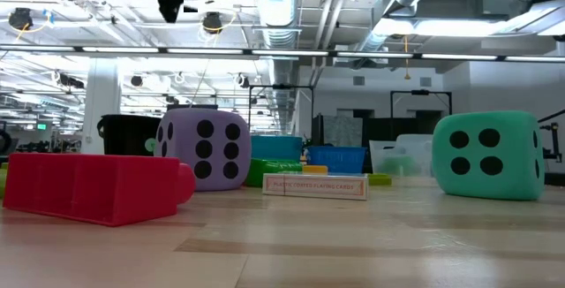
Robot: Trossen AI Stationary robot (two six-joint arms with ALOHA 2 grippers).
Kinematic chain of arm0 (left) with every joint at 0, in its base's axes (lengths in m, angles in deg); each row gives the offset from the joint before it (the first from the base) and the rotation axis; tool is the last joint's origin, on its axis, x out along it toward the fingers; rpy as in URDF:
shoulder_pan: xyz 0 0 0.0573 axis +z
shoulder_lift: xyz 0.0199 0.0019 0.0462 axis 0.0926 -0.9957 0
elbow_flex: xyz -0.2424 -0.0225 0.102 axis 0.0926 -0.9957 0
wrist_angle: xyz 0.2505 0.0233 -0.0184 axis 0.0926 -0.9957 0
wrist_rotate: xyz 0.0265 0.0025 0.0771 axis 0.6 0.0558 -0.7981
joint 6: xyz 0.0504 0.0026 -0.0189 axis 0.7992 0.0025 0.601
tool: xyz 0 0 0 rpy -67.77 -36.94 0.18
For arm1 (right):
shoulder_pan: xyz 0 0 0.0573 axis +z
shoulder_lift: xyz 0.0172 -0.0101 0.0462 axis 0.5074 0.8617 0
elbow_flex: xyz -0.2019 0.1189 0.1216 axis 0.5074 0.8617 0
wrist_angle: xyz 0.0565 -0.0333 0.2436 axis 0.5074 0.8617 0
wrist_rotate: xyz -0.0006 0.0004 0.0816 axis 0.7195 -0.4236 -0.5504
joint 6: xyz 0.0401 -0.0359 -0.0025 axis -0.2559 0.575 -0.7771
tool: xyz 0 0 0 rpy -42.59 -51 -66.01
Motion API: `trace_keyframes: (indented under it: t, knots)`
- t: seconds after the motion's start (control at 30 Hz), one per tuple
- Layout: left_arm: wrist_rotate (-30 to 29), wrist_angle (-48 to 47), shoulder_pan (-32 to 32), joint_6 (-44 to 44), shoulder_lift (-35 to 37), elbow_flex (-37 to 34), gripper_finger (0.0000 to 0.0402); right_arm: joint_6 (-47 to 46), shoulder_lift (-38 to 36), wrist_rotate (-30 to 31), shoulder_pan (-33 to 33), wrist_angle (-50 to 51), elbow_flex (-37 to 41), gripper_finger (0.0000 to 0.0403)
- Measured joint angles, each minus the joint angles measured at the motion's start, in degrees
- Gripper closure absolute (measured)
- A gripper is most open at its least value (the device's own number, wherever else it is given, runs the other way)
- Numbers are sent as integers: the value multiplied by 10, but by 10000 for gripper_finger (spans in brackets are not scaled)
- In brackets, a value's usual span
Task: Pick & Place Toys
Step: Put the small light green game piece into the dark blue bin
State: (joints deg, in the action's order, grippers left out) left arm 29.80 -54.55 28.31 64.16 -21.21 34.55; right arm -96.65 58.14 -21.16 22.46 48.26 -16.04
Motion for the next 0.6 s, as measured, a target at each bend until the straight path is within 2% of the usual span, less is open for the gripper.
trace_keyframes:
  t: [0.23,0.37,0.6]
  knots:
    - [0,-80,-99,-1,24,0,169,0,0,13,2,0,0,219]
    - [-2,-135,-173,2,23,0,143,40,0,10,8,0,0,219]
    - [-85,-154,-316,16,6,0,119,96,0,-31,32,1,0,219]
